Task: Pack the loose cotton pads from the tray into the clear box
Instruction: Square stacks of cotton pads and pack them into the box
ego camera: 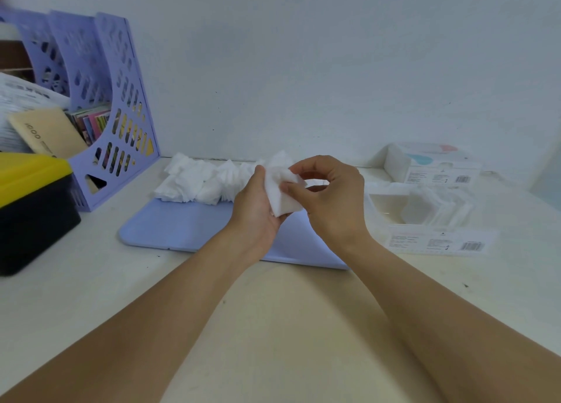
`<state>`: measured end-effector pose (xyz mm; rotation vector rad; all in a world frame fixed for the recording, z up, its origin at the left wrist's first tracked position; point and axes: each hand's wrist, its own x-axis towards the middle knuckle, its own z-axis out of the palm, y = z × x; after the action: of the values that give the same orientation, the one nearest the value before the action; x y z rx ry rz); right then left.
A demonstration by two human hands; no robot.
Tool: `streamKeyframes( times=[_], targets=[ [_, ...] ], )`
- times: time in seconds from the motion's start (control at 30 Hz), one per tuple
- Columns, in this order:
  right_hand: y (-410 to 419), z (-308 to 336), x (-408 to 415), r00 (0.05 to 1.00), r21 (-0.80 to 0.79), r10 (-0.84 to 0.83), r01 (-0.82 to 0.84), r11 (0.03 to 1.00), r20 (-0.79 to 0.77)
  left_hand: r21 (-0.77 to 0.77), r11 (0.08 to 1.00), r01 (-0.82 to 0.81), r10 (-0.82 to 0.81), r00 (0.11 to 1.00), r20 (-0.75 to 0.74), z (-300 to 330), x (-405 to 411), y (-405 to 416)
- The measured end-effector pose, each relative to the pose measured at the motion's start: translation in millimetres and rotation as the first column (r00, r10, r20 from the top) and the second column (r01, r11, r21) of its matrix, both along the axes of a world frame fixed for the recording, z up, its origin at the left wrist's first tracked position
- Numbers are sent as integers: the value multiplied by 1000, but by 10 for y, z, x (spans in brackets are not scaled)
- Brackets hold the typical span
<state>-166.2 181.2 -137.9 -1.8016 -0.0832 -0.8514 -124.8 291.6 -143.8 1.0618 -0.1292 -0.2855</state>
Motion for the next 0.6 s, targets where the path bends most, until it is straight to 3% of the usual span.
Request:
streamKeyframes(
  times=[0.27,0.47,0.6],
  targets=[
    [-6,-52,44,977,-201,-80,120,972,199,-97,995,-9,3,998,-57,49,-42,4],
    [-10,-72,72,960,-282,-122,194,940,253,-129,992,5,-17,996,-93,27,-21,22],
    [-4,-46,49,979,-247,-95,139,959,183,-107,994,-13,2,996,-93,51,-45,19]
  ],
)
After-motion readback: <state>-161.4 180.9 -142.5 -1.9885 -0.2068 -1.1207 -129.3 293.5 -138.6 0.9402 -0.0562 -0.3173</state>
